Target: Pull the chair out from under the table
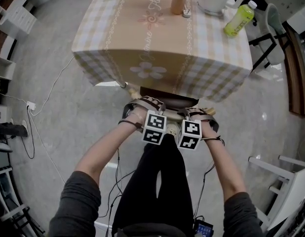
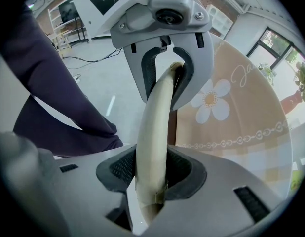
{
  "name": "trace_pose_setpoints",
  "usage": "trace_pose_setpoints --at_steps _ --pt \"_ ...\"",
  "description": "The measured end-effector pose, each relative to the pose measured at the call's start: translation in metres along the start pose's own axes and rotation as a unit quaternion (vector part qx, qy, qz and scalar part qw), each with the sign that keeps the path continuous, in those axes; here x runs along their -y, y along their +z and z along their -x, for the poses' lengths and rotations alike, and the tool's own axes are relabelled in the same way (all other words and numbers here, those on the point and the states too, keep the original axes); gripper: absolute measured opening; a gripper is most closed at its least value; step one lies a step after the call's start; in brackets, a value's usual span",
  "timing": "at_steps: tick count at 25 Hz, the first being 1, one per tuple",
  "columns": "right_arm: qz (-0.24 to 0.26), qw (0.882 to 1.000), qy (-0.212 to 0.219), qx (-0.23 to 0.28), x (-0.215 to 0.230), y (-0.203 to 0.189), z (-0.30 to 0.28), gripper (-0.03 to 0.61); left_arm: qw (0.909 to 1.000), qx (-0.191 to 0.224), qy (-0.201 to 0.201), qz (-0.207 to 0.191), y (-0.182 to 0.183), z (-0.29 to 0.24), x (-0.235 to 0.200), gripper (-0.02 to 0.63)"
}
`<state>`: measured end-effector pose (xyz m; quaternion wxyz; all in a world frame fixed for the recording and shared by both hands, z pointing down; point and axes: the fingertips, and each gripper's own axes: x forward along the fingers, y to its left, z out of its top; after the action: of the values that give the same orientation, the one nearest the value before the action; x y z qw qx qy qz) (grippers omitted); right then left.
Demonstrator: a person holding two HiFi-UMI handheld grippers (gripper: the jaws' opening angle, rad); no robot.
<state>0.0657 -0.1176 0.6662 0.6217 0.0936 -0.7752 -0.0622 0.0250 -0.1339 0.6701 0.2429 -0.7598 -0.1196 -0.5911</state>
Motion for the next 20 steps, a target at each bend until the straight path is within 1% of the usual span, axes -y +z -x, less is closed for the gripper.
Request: trace_pose_setpoints --at_steps 11,20 --pt "-0.003 1.000 0.002 -0.007 -0.021 0.008 0.002 0.141 1.0000 0.004 0.001 -0.007 0.003 0.005 0.022 0.150" --pt "-0.004 1.000 0.010 -0.009 -0.027 0.008 0.004 0.141 1.0000 0.000 0.001 -0.004 0.005 0.006 0.026 0.150"
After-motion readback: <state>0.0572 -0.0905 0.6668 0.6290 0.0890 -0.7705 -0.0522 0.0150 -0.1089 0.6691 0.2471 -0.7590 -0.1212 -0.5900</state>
